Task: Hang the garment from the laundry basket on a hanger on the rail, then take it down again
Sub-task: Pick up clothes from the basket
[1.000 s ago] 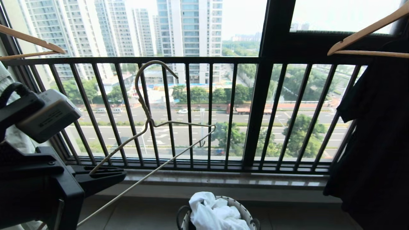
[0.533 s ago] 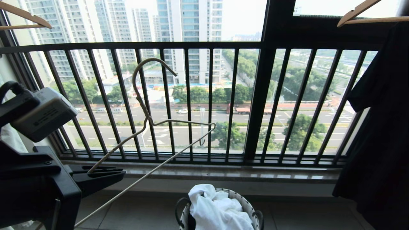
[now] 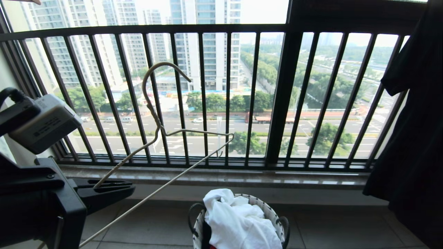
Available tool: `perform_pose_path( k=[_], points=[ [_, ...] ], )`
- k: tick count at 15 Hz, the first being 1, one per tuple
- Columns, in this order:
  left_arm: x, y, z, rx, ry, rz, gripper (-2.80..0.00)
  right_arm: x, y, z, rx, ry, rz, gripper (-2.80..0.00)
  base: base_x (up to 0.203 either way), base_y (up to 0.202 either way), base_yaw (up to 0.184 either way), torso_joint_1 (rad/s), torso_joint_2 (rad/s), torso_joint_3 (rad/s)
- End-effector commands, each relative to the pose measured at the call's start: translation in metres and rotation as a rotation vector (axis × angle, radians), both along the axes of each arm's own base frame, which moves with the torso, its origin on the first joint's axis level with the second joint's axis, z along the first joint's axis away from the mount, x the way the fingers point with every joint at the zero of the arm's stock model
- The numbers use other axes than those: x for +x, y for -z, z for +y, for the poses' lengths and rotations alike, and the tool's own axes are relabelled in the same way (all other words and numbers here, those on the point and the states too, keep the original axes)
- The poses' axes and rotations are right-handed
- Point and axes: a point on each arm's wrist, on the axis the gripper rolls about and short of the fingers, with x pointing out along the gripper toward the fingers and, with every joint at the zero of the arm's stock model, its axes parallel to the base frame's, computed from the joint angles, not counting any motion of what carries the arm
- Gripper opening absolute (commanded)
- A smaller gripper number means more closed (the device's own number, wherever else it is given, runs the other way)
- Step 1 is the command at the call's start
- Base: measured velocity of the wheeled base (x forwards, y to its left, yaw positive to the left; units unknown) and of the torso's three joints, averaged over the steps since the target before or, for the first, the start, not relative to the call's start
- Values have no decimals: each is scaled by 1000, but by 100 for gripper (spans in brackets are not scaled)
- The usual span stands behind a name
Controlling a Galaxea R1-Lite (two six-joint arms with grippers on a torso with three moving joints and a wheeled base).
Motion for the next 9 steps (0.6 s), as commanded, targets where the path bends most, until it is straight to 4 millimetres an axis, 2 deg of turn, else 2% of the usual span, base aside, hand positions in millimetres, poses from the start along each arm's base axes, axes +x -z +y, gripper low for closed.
perform_pose_path(
  k=[1,6,9],
  points=[
    [0,0,0,1,0,0,-280,0,0,0,0,0,1,-280,0,0,0,-118,447,338],
    [-1,0,1,-1,2,-2,-280,0,0,0,-1,0,1,-280,0,0,0,-68,445,371],
    [-2,-1,2,-5,2,-7,-280,0,0,0,0,0,1,-280,0,0,0,-14,155,128]
  ],
)
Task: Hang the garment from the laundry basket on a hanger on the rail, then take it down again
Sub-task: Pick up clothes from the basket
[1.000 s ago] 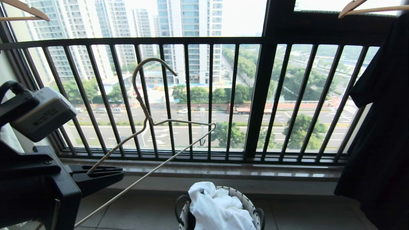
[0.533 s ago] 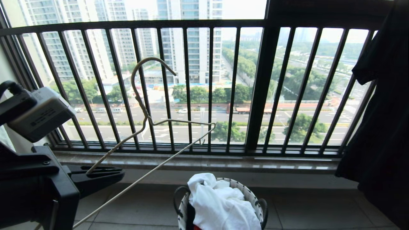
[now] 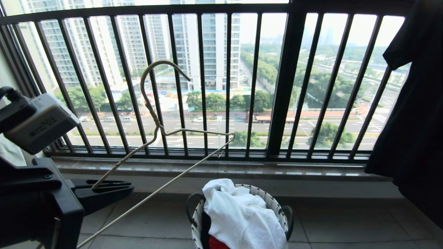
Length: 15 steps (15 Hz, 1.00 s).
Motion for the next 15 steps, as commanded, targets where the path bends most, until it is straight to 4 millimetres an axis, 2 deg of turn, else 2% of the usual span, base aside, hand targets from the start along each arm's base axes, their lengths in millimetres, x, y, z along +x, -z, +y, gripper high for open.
perform_pose_path(
  k=[1,8,15],
  points=[
    [-1,-1,1,-3,1,-3,-280,0,0,0,1,-1,1,-280,0,0,0,2,51,37],
    [-4,-1,2,-15,26,0,-280,0,0,0,1,-1,1,-280,0,0,0,0,3,5],
    [-15,-6,10,-50,103,-26,-280,0,0,0,1,-1,1,-280,0,0,0,0,0,0]
  ],
)
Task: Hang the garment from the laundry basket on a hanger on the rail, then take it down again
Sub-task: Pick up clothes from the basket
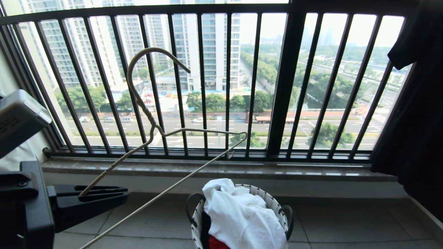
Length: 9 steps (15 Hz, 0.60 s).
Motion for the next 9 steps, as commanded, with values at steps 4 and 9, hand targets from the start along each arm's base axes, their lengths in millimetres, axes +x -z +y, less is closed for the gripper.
perform_pose_path(
  k=[4,9],
  points=[
    [-7,-3,7,12,15,-52,-280,0,0,0,0,0,1,-280,0,0,0,0,0,0],
    [-6,-2,6,17,11,-49,-280,0,0,0,0,0,1,-280,0,0,0,0,0,0]
  ],
)
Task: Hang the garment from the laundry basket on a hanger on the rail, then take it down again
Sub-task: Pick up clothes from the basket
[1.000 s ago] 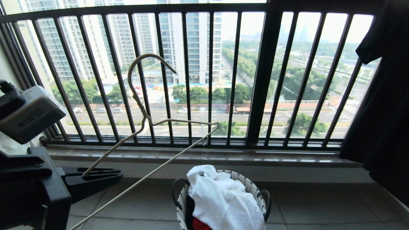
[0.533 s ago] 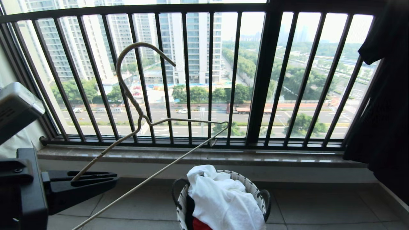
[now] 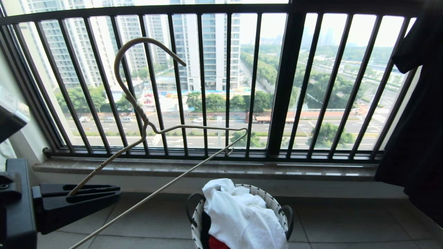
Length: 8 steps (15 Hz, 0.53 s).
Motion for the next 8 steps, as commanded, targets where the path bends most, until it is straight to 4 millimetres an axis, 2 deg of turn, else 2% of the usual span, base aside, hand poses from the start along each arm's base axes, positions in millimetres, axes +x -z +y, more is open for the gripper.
perform_pose_path(
  k=[1,3,8],
  points=[
    [-1,1,1,2,0,3,-280,0,0,0,0,0,1,-280,0,0,0,0,0,0],
    [-2,1,2,-1,0,-1,-280,0,0,0,0,0,1,-280,0,0,0,1,1,-38],
    [-4,2,4,2,1,-4,-280,0,0,0,0,0,1,-280,0,0,0,2,4,-177]
  ],
)
